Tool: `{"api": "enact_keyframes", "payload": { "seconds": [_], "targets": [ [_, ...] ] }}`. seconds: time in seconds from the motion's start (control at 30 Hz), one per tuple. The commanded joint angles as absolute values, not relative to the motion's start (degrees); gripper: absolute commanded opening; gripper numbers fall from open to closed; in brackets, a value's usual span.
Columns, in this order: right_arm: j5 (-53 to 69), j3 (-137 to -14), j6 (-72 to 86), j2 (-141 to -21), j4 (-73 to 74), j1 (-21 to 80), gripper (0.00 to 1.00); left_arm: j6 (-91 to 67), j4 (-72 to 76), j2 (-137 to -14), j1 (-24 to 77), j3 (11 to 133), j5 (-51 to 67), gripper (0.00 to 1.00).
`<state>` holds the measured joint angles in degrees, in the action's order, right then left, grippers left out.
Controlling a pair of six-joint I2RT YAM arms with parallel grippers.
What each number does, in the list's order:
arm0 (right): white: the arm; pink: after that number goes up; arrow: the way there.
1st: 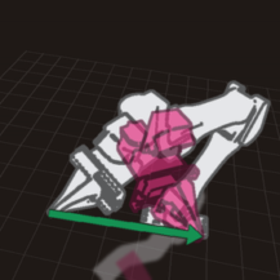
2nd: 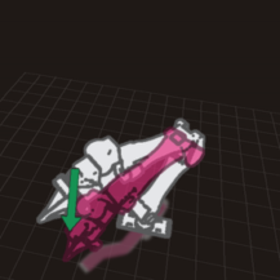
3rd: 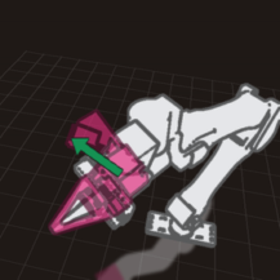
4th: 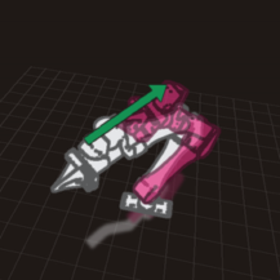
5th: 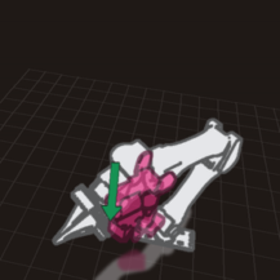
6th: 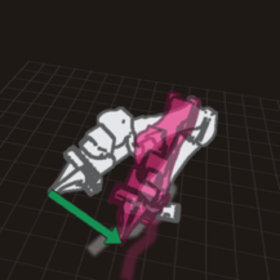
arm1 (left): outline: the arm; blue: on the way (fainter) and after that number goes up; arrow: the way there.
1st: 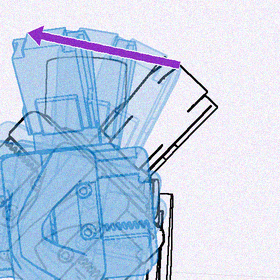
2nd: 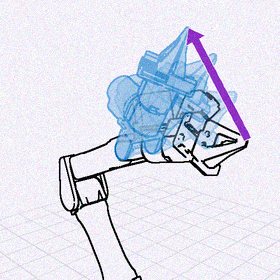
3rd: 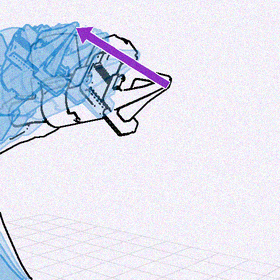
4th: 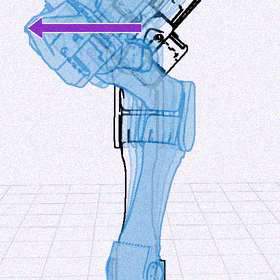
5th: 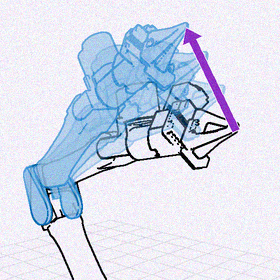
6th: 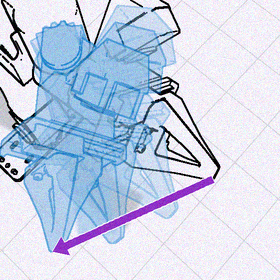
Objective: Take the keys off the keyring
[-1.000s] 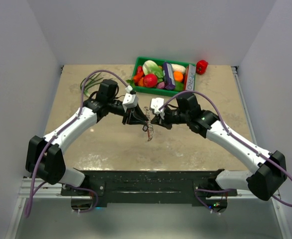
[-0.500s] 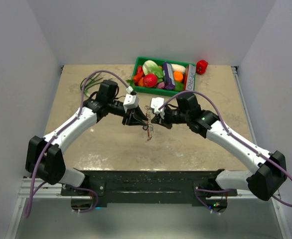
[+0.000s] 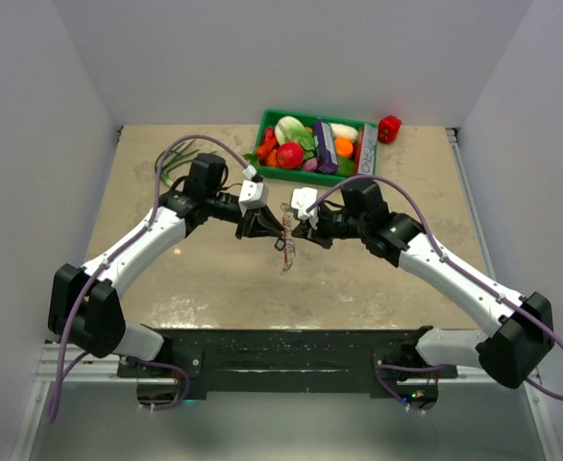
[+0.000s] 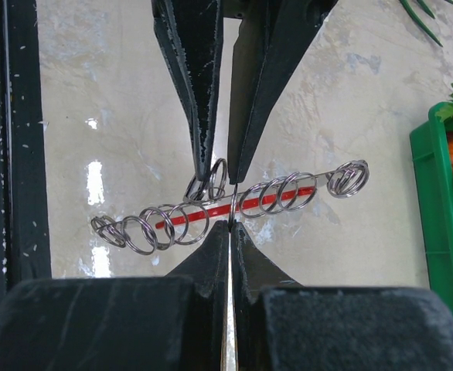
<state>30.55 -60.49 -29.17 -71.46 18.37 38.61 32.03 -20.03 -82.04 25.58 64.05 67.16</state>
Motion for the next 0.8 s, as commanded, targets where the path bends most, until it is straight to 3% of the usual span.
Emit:
{"api": "enact_keyframes", "payload": {
  "seconds": [0.0,0.13,0.6,0.7,0.77],
  "targets": [
    [31.0,-61.3,-28.9,-69.5,15.2,38.9,0.0,30.8,-17.1,-81.0,25.8,64.2,67.3,0.17],
    [31.0,-61.3,-28.9,-69.5,15.3,39.0,0.0,30.8,-17.0,-81.2,25.9,64.2,67.2,0.0],
    [32.3,-60.9,-27.1,-70.0,14.2,37.9,0.0,26.6,-11.5,-82.7,26.1,62.2,79.4,0.0],
    [32.4,-61.2,-26.6,-70.0,14.1,37.7,0.09,26.6,-11.5,-83.1,26.0,62.2,81.6,0.0],
    [32.3,-61.3,-26.6,-70.1,14.2,37.7,0.22,26.6,-11.3,-83.5,26.0,62.1,83.2,0.0]
  ]
}}
